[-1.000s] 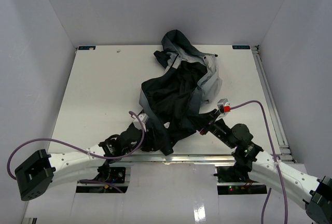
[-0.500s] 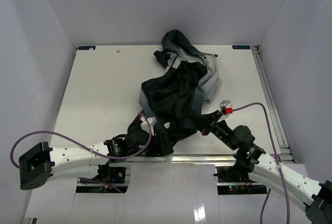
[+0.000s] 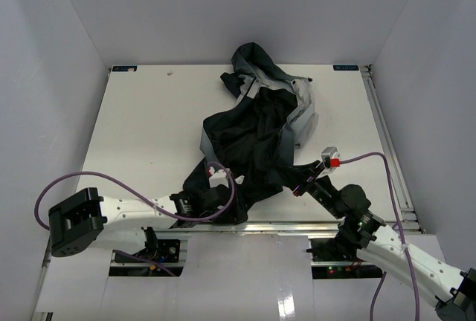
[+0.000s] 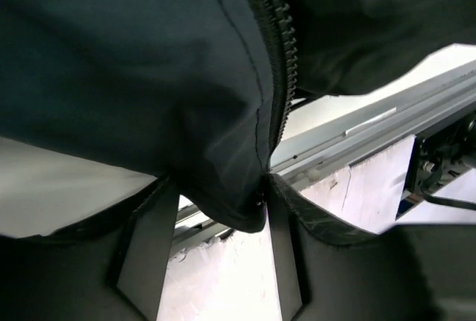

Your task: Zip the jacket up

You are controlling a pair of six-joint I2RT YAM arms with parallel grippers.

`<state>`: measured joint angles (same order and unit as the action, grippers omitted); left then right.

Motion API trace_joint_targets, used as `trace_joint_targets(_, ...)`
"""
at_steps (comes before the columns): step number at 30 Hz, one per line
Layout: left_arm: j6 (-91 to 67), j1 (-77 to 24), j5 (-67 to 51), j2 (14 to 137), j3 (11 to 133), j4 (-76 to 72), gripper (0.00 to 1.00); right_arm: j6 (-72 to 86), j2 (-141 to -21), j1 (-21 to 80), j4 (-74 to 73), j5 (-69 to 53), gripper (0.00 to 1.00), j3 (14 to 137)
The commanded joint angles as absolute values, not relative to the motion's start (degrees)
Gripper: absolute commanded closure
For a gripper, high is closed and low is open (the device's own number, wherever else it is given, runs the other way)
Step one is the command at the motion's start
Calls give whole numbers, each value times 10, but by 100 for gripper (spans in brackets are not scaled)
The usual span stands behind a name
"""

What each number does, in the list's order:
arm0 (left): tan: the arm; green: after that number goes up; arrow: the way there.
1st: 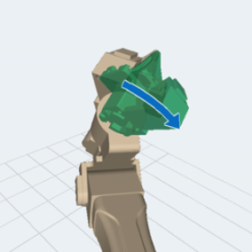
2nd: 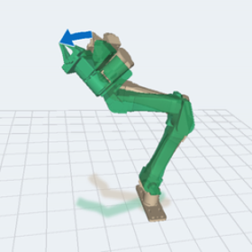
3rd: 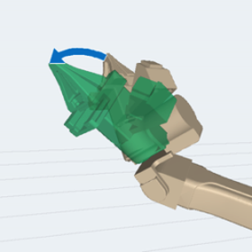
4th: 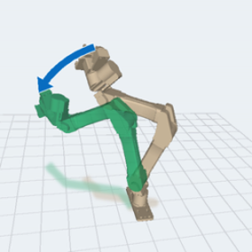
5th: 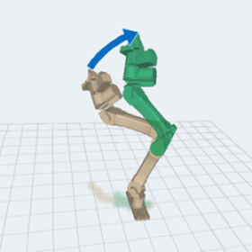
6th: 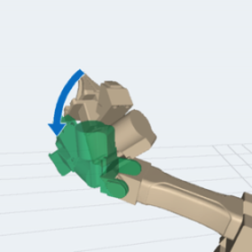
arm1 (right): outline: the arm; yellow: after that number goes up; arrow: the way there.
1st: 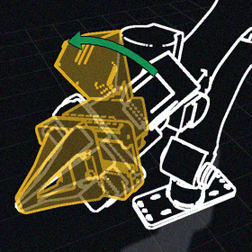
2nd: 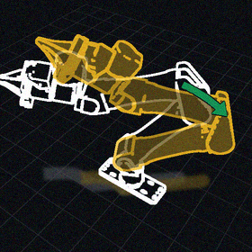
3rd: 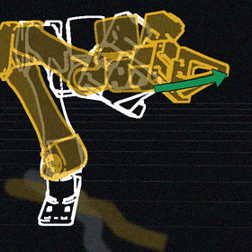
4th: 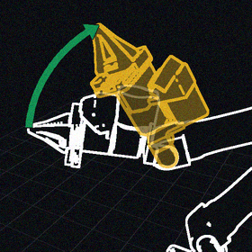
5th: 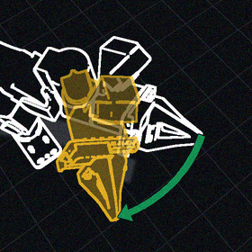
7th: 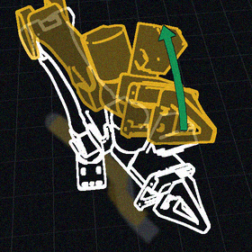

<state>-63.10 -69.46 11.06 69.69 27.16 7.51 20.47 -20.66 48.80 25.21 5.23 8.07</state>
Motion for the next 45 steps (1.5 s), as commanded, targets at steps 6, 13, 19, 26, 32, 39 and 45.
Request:
trace_joint_targets(6, -646, -698, 153, 663, 251, 64, 78, 192, -200, 485, 255, 75, 92, 84)
trace_joint_targets(13, -525, -698, 160, 572, 180, -77, 100, 192, -248, 484, 271, 24, 92, 94)
trace_joint_targets(19, -416, -698, 132, 518, 131, -228, 100, 177, -279, 484, 315, -43, 92, 86)
trace_joint_targets(26, -361, -698, 116, 450, 38, -429, 100, 171, -325, 484, 375, -131, 92, 83)
trace_joint_targets(32, -327, -698, 87, 441, 43, -469, 100, 173, -356, 484, 426, -180, 92, 77)
trace_joint_targets(39, -342, -698, 90, 451, 70, -425, 38, 174, -371, 484, 438, -196, 92, 76)
trace_joint_targets(45, -379, -697, 118, 452, 67, -392, 50, 171, -365, 485, 429, -186, 92, 79)
